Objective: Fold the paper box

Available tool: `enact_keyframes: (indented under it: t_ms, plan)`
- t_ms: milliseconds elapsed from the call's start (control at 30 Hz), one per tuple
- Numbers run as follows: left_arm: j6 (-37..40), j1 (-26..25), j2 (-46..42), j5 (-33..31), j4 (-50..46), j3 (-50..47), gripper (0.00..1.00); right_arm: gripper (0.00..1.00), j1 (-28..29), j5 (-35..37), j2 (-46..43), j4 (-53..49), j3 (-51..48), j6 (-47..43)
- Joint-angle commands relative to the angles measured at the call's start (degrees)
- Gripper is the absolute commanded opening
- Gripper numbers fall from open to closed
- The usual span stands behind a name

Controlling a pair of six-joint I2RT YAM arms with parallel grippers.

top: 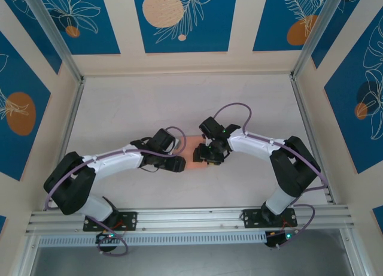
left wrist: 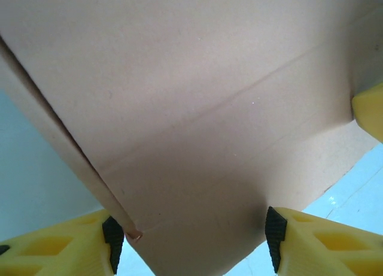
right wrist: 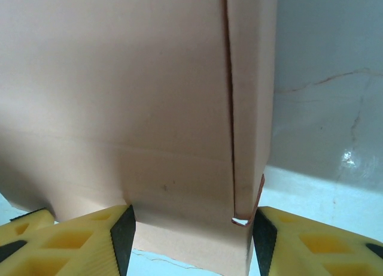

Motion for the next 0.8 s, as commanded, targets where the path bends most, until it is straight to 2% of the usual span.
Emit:
enact_keyframes:
  t_ms: [0,167,400,500,567,633,667,767]
  plan:
    - [1.4,-0.3,1.3,3.8,-1.6,2.6,0.64,0.56,0.3,-3.3,0.9,1.8,1.8,-0.8]
    - [2.0,-0.1,2.6,3.8,-2.6,3.8,0.62,0.55,0.4,-3.7,1.3,2.1,2.3,-0.9]
    - [1.2,1.1,4.0,2.1,-0.7,3.9,0.46,0.55,0.4,-3.7,1.4,1.5,3.1,-1.4]
    - [0.9,2.4,4.3,2.3,0.1,3.8,0.46,0.55,0.2,-3.6,1.6,1.1,3.5,-2.0]
    - [1.1,3.2,4.2,2.7,0.1,4.5,0.49,0.55,-0.1,-3.6,1.8,0.7,3.9,-2.4]
    - [2.1,3.8,3.6,2.5,-1.3,5.9,0.67,0.55,-0.4,-3.0,2.0,-0.2,4.7,-3.1]
    - [2.8,4.0,3.3,2.3,-2.1,6.7,0.72,0.55,-0.5,-2.8,2.0,-0.6,5.0,-3.4]
    - [4.8,5.0,2.4,0.4,-4.7,9.2,0.77,0.55,-1.5,-2.4,1.9,-1.5,5.7,-4.2]
